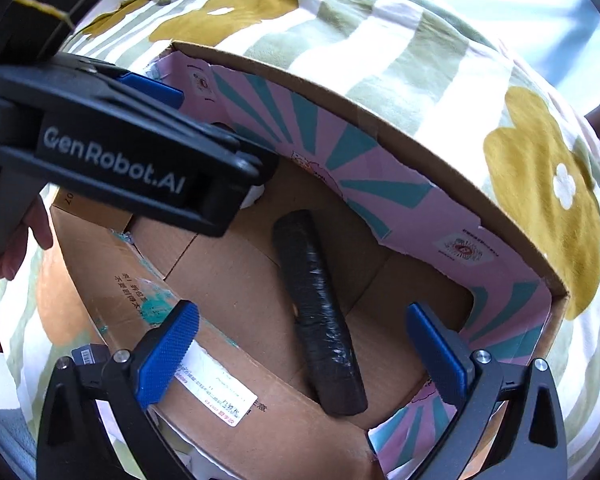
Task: Organize objects
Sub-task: 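Open the left tool to drop the sock while the right tool drops the cylinder, then withdraw both open tools from the box back toward the remaining objects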
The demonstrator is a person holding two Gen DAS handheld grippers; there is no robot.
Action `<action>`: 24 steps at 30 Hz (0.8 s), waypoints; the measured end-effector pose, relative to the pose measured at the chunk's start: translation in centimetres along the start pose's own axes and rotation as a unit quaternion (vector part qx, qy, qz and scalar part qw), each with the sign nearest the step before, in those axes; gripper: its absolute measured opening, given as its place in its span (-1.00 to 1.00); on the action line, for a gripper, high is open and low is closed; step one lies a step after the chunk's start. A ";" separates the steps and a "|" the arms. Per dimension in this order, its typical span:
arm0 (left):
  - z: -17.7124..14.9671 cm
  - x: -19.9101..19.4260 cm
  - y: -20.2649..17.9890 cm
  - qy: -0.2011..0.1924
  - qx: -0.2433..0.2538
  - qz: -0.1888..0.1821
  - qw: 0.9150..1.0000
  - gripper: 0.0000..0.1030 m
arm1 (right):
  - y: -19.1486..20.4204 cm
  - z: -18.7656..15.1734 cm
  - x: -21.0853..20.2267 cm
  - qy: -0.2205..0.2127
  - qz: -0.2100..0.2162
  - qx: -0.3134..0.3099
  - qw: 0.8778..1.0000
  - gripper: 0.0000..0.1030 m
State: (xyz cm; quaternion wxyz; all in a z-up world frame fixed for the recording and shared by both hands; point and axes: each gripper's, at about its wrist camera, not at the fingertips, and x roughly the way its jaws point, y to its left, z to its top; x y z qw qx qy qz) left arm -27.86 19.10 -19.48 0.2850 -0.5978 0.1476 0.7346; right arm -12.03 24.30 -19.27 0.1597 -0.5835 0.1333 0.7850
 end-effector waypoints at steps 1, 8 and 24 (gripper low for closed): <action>-0.1 -0.1 -0.1 0.000 0.000 -0.001 1.000 1.00 | 0.0 -0.1 -0.1 0.001 0.001 0.003 1.000 0.99; -0.4 -1.4 -0.3 -0.005 0.009 -0.005 1.000 1.00 | 0.3 -0.8 -1.9 -0.007 -0.012 0.012 1.000 0.99; -2.7 -12.4 -1.0 -0.054 0.005 -0.005 0.999 1.00 | 2.8 0.2 -12.4 -0.043 -0.037 0.046 0.997 0.99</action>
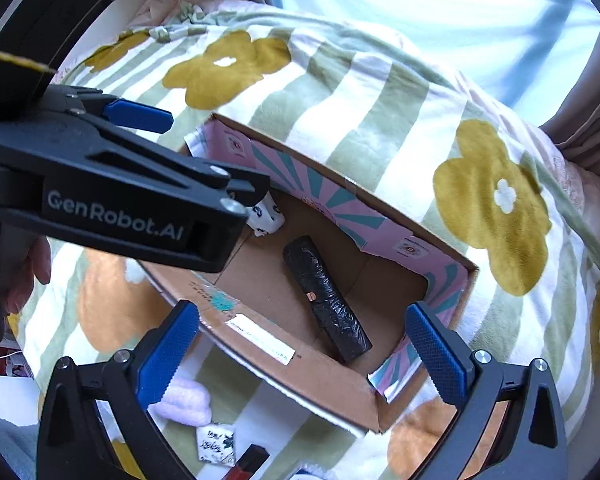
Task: Organize objects
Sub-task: 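Withdraw both open tools from the box back toward the remaining objects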
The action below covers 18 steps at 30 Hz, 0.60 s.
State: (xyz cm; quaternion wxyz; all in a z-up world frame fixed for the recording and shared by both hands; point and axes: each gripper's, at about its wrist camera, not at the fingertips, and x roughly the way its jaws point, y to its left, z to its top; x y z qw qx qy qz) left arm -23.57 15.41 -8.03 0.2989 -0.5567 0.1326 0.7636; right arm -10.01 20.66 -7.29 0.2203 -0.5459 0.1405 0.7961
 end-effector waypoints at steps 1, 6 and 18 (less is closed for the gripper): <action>-0.2 -1.1 0.0 -0.006 -0.001 0.001 1.000 1.00 | 1.3 0.9 0.2 -0.002 -0.001 0.003 1.000 0.99; -1.6 -6.6 -0.3 -0.039 -0.004 0.012 0.999 1.00 | 2.5 -0.1 -1.7 -0.001 -0.020 0.007 1.000 0.99; -9.6 -16.1 0.8 -0.097 -0.031 0.027 0.994 1.00 | 4.2 -6.3 -9.1 -0.049 -0.046 0.129 0.989 0.99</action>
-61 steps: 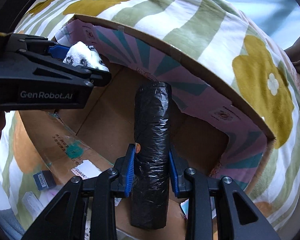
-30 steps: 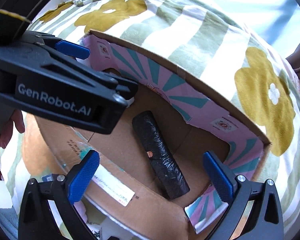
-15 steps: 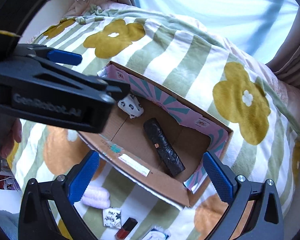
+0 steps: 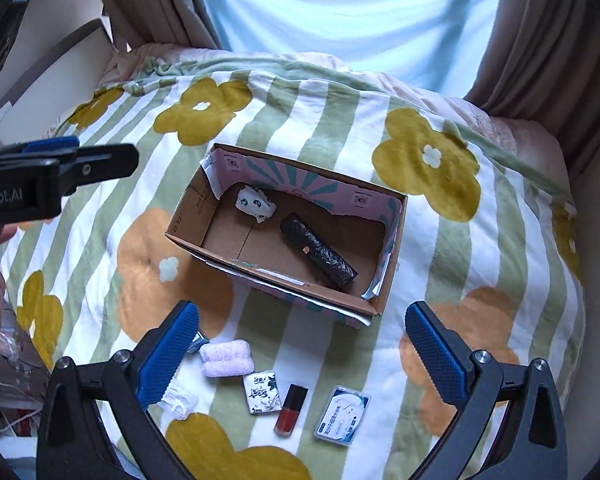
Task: Organize objects
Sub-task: 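Withdraw both open tools from the box back toward the remaining objects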
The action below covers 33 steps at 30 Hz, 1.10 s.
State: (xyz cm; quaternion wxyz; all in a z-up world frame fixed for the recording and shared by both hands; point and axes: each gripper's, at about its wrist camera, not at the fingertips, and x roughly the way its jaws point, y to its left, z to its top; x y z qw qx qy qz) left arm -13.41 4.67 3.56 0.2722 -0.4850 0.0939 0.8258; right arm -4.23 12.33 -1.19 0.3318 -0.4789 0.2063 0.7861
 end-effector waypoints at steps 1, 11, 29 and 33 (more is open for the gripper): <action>-0.8 -0.7 0.3 -0.004 -0.006 0.002 1.000 1.00 | 0.0 -0.7 -0.8 -0.006 -0.003 0.011 1.000 0.99; -9.5 -4.5 2.2 -0.004 -0.034 0.015 0.999 1.00 | 0.6 -6.8 -5.6 -0.063 -0.001 0.099 0.993 0.99; -15.5 -2.2 2.1 0.029 -0.040 0.002 0.999 1.00 | 2.0 -11.2 -4.1 -0.069 0.002 0.147 0.987 0.80; -17.6 -0.2 1.5 0.044 -0.031 0.001 0.999 1.00 | 2.0 -13.0 -2.0 -0.054 0.007 0.165 0.985 0.67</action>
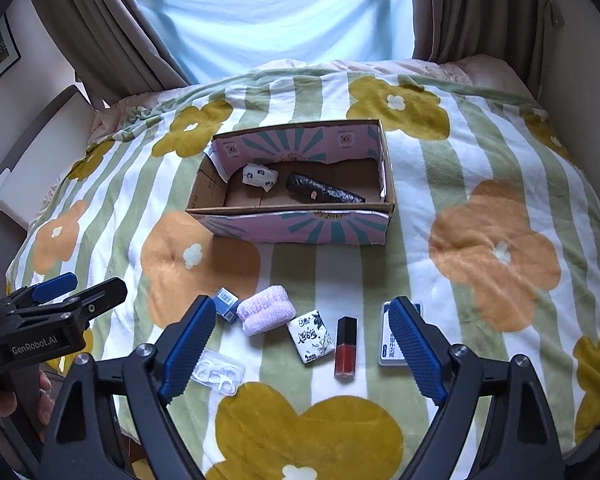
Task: Organize objects
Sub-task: 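Withdraw both open tools from the box back toward the remaining objects, then grasp the clear floss-pick case with the left tool while the right tool grasps the red lipstick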
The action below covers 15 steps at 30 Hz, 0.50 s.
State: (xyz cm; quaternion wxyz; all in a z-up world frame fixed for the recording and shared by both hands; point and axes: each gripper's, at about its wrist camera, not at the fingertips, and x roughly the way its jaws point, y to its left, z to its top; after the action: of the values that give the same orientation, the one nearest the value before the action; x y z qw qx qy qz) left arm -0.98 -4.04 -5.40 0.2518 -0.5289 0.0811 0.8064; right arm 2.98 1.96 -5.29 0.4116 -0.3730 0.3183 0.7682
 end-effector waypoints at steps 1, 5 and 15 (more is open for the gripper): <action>-0.5 0.6 -0.1 0.005 0.002 -0.001 1.000 1.00 | -0.2 -0.5 0.7 0.006 0.000 0.007 1.000 0.66; -3.0 3.6 -0.5 0.023 0.012 0.000 1.000 1.00 | -1.4 -3.0 3.7 0.035 -0.001 0.032 0.999 0.48; -8.1 10.6 -1.1 0.076 0.011 -0.006 0.997 0.99 | -3.7 -7.9 10.5 0.089 -0.003 0.090 0.992 0.23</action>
State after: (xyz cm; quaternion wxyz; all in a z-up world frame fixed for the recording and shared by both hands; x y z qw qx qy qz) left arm 2.89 -2.90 -18.18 0.2556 -0.5863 0.1062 0.7613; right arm 4.65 1.46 -18.83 0.4157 -0.4021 0.4209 0.6988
